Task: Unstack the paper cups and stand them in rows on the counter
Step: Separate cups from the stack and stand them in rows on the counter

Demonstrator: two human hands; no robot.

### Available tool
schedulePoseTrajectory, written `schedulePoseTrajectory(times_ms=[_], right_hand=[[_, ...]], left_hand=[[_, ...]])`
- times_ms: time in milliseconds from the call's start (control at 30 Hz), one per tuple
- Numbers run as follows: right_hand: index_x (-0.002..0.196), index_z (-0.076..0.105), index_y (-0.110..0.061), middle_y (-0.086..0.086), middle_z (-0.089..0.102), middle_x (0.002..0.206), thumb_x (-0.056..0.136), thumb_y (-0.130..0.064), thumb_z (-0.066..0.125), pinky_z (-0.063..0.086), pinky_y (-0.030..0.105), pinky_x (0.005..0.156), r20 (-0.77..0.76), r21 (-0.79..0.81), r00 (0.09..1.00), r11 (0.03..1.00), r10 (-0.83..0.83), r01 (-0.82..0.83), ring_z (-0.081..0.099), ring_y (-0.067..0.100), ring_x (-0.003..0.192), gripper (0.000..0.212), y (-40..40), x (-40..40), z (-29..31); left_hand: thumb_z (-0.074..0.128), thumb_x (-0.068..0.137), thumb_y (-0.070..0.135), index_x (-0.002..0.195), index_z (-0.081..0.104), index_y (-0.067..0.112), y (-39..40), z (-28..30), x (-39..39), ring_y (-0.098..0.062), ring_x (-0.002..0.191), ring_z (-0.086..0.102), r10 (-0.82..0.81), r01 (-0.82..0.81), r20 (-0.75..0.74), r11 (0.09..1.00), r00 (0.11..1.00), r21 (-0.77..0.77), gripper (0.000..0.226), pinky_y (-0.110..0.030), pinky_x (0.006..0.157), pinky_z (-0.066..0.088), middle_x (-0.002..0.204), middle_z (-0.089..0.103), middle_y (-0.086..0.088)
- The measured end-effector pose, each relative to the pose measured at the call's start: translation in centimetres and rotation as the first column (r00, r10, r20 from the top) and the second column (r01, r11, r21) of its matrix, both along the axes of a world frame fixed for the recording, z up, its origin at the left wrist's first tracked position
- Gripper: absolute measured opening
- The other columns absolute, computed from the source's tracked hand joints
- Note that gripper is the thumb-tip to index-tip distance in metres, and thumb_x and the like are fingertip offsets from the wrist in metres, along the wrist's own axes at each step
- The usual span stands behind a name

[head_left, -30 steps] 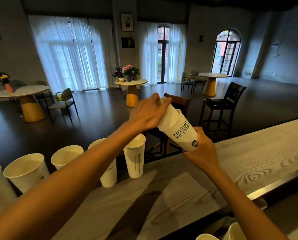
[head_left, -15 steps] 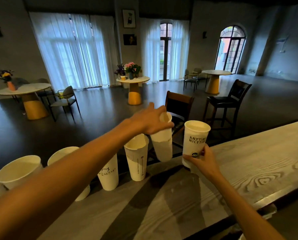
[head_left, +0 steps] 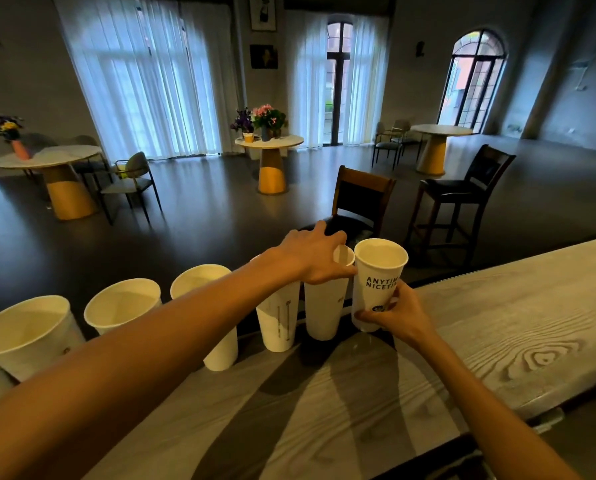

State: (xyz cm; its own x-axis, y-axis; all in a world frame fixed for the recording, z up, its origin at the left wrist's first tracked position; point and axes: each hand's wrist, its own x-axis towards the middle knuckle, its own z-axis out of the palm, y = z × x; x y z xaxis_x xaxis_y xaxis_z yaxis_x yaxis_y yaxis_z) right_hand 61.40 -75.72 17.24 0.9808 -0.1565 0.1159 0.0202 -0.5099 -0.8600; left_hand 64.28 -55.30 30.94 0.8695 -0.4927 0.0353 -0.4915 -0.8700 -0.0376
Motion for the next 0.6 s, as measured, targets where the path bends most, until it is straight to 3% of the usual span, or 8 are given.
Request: schedulePoseTrajectory(times_ms=[433,600], right_hand=[[0.13,0.05,-0.017,0.004,0.062,0.127,0.055,-0.021,0.094,0.056,0.051,0.09,-0.008,-0.003,1.0,1.0,0.0,0.0,0.059,0.026,0.118,0.087,0.9,1.3,-0.3],[0.129,0.052,-0.02,0.003,0.061,0.127,0.057,-0.017,0.093,0.054,0.049,0.093,-0.039,0.009,0.999,0.999,0.033,-0.033,0.057,0.025,0.119,0.083,0.6,1.3,-0.6]], left_hand=[[0.047,0.088,0.073,0.143,0.035,0.028,0.1,-0.9,0.6,-0.034,0.111,0.058,0.021,-0.022,-0.004,0.998,1.0,-0.06,0.073,-0.041,0.087,0.051,0.145,0.037,-0.015],[0.045,0.087,0.076,0.149,0.03,0.028,-0.1,-0.9,0.5,-0.036,0.12,0.055,0.049,-0.049,0.008,0.999,0.999,-0.024,0.08,-0.043,0.089,0.05,0.152,0.033,-0.016]])
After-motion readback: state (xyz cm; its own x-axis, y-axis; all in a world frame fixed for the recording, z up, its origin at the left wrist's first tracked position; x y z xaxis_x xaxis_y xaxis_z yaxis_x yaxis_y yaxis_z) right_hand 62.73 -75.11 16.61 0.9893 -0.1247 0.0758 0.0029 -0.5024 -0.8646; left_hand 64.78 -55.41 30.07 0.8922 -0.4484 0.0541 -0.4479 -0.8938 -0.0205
